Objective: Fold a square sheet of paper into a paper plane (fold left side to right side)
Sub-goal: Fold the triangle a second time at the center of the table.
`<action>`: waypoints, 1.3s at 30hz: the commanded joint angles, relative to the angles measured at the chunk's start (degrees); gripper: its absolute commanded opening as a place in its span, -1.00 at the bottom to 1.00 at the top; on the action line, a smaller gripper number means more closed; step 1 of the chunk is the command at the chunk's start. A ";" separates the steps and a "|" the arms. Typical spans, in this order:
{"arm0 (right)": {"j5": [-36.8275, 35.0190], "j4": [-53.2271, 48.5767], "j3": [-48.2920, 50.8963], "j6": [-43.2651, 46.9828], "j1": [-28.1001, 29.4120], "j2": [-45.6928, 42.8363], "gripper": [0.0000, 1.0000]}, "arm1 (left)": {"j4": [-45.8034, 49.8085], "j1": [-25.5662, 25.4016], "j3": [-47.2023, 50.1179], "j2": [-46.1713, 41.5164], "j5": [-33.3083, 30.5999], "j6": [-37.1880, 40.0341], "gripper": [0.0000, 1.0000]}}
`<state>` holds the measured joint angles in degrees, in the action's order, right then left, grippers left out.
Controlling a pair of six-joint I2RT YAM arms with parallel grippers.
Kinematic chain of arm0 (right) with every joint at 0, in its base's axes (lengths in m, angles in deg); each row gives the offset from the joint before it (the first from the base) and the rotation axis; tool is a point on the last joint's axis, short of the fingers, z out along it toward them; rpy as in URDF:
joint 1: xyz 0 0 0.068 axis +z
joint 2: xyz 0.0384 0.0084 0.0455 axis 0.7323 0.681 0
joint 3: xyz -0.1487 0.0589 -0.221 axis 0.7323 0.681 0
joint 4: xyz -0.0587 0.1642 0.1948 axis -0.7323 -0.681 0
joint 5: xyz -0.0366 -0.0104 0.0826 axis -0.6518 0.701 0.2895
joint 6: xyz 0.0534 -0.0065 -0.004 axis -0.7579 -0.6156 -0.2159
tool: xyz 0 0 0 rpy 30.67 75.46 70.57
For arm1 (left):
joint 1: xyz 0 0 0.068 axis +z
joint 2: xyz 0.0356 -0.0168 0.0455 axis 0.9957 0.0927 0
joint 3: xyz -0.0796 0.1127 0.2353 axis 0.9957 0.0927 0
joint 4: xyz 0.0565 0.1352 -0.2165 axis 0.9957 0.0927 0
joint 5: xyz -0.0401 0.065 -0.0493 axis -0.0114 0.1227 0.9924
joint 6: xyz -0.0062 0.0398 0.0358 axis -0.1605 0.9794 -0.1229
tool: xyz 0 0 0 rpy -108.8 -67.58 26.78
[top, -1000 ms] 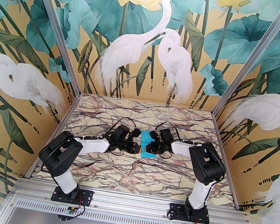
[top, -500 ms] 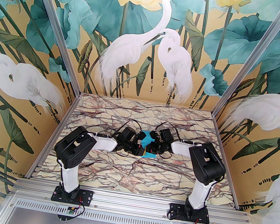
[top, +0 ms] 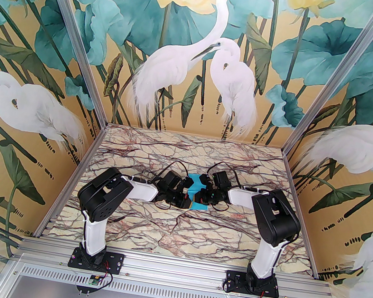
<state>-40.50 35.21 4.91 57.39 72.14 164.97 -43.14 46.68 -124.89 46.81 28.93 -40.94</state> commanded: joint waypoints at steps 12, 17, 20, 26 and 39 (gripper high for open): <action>-1.73 -4.90 -2.04 -0.24 -0.99 0.88 -1.00 | 1.77 -1.73 4.51 1.13 -4.58 1.28 -1.00; -1.66 -5.19 -2.72 0.56 -2.59 1.32 -1.00 | 1.77 -1.68 5.81 0.70 -4.93 1.25 -1.00; -1.64 -5.27 -3.06 1.00 -3.13 1.72 -1.00 | 1.68 -1.71 6.13 0.88 -4.97 1.35 -1.00; -2.21 -6.14 -4.64 1.97 -4.69 2.83 -1.00 | 1.68 -1.73 6.28 0.80 -5.02 1.36 -1.00; -1.91 -8.10 -8.07 4.70 -9.14 5.60 -1.00 | 1.63 -1.73 6.30 0.90 -5.13 1.32 -1.00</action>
<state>-39.64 28.26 -2.06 60.32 64.25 168.62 -49.10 45.74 -121.26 45.74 26.65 -40.54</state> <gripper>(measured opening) 0.059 0.070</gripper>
